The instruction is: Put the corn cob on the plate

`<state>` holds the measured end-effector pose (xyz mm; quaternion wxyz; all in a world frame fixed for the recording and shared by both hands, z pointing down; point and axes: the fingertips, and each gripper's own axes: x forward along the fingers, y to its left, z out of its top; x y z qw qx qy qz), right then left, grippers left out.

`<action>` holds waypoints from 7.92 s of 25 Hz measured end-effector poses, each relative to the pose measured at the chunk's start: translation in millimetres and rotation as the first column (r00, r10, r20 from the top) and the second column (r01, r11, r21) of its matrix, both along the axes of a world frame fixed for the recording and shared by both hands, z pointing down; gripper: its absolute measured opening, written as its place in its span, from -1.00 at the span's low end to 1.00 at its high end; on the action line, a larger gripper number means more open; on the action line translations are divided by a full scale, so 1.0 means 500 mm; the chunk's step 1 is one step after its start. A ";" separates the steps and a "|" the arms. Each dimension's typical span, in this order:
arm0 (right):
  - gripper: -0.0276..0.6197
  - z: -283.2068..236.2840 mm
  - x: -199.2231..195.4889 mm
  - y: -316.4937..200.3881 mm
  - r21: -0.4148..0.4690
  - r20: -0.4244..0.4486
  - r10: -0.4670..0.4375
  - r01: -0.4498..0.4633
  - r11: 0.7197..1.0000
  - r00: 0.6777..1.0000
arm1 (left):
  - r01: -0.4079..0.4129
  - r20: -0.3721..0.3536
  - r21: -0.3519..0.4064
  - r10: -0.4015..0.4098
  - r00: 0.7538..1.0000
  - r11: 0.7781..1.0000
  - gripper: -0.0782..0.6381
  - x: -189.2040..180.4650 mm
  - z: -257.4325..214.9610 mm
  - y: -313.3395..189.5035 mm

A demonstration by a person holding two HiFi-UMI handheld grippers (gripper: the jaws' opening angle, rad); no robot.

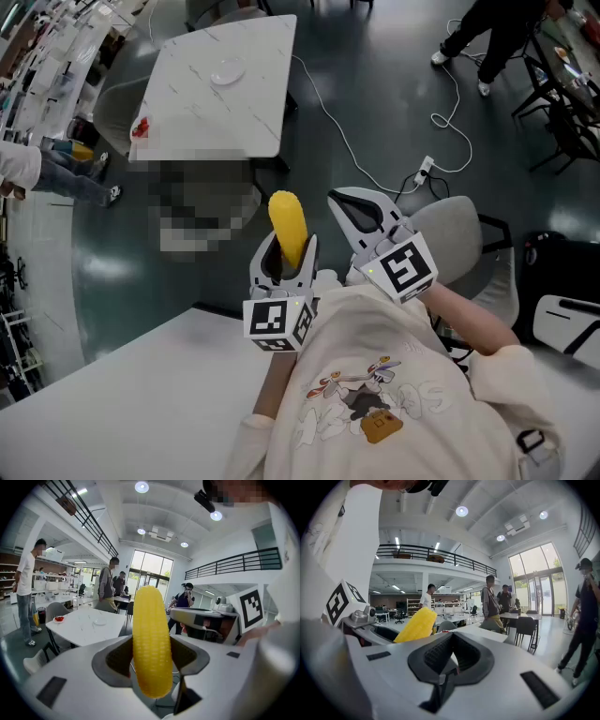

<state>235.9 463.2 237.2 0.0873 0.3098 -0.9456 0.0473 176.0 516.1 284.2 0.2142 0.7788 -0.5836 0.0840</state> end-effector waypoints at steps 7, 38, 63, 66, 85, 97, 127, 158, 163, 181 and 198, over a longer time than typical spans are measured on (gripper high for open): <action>-0.94 -0.002 0.037 0.006 0.020 0.029 -0.008 0.008 1.000 1.000 | -0.003 -0.028 0.001 0.003 1.000 1.000 -0.09 0.052 0.002 0.004; -0.94 0.083 0.020 -0.281 -0.043 0.036 0.125 -0.123 0.991 0.992 | -0.019 -0.087 -0.053 0.015 0.996 0.998 -0.09 -0.036 0.077 -0.307; -0.94 0.130 -0.314 -0.750 -0.112 -0.080 0.229 -0.237 0.965 0.970 | -0.092 -0.145 -0.082 0.080 0.986 0.992 -0.09 -0.367 0.081 -0.747; -0.94 0.123 -0.325 -0.770 -0.100 -0.071 0.240 -0.246 0.964 0.968 | -0.081 -0.142 -0.081 0.069 0.987 0.993 -0.09 -0.389 0.087 -0.762; -0.94 0.171 -0.368 -0.885 -0.160 -0.060 0.161 -0.169 0.973 0.985 | -0.002 -0.144 -0.142 -0.018 0.989 0.990 -0.09 -0.408 0.118 -0.887; -0.94 0.251 -0.478 -0.990 -0.231 -0.088 -0.055 0.034 0.972 0.995 | 0.147 -0.121 -0.262 -0.184 0.976 0.954 -0.09 -0.475 0.205 -0.969; -0.94 0.440 -0.597 -1.124 -0.329 -0.139 -0.255 0.198 0.923 0.957 | 0.284 -0.083 -0.407 -0.345 0.935 0.868 -0.09 -0.587 0.426 -1.170; -0.94 0.601 -0.645 -1.209 -0.357 -0.173 -0.287 0.212 0.910 0.942 | 0.298 -0.025 -0.574 -0.380 0.925 0.763 -0.09 -0.615 0.633 -1.263; -0.94 0.610 -0.640 -1.222 -0.366 -0.170 -0.275 0.198 0.909 0.946 | 0.312 0.005 -0.605 -0.389 0.921 0.733 -0.09 -0.624 0.657 -1.263; -0.94 0.620 -0.609 -1.245 -0.373 -0.165 -0.266 0.189 0.908 0.950 | 0.360 0.150 -0.630 -0.348 0.926 0.688 -0.09 -0.633 0.684 -1.273; -0.94 0.628 -0.575 -1.254 -0.380 -0.173 -0.233 0.153 0.912 0.957 | 0.403 0.145 -0.597 -0.401 0.904 0.693 -0.08 -0.637 0.679 -1.276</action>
